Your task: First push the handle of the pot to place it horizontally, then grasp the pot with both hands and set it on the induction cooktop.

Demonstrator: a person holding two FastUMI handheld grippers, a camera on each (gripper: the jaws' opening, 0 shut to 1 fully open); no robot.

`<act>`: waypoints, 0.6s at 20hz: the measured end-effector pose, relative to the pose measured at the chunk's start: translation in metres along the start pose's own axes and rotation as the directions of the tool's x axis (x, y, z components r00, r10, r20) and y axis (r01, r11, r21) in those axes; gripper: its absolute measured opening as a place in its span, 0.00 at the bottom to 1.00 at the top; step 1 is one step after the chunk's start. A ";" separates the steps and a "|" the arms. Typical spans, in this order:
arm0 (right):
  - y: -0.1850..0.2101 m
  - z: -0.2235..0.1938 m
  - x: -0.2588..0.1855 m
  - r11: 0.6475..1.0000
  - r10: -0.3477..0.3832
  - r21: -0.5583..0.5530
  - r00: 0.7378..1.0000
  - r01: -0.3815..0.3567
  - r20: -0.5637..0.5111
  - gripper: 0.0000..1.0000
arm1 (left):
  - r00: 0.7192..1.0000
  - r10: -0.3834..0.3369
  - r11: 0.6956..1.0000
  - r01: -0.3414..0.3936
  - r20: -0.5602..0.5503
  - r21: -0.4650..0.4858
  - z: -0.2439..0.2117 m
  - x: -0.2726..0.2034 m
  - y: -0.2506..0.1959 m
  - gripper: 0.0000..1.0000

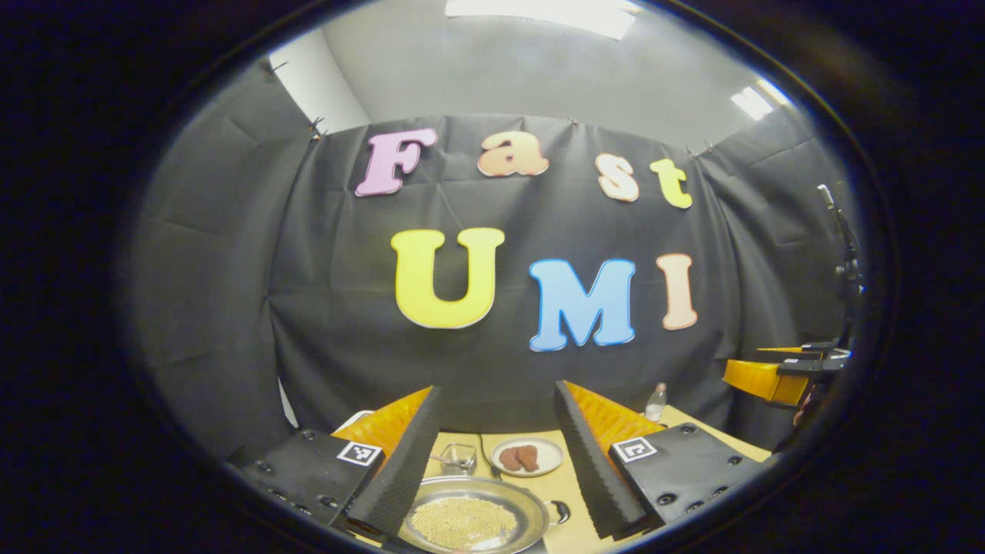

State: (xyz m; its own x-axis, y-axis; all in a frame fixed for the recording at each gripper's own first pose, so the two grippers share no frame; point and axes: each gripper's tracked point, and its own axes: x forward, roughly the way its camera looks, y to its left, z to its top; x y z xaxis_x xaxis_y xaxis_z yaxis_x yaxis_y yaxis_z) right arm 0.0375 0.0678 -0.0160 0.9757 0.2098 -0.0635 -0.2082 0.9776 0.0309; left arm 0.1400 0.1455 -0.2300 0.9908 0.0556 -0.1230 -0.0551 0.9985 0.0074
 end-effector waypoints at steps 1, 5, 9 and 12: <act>-0.007 0.004 -0.004 1.000 0.002 0.001 1.000 -0.002 0.017 0.88 | 1.000 -0.003 1.000 0.003 0.011 -0.015 0.004 0.000 -0.009 0.97; -0.040 0.035 -0.023 1.000 -0.014 -0.019 0.998 0.015 0.069 0.88 | 0.999 -0.018 1.000 0.019 0.038 -0.020 0.010 -0.003 -0.032 0.89; -0.054 0.031 -0.034 1.000 -0.025 -0.016 0.997 0.026 0.068 0.88 | 0.999 -0.025 1.000 0.026 0.042 -0.009 0.015 -0.006 -0.042 0.89; -0.057 0.030 -0.037 0.999 -0.034 -0.016 0.997 0.035 0.063 0.88 | 0.999 -0.029 1.000 0.030 0.031 -0.011 0.013 -0.001 -0.044 0.93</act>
State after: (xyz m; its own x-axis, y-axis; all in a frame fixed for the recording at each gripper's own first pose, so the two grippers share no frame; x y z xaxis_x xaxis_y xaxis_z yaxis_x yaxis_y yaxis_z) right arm 0.0153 0.0040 0.0140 0.9845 0.1755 -0.0016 -0.1754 0.9844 0.0130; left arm 0.1428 0.1019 -0.2168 0.9954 0.0261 -0.0927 -0.0268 0.9996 -0.0067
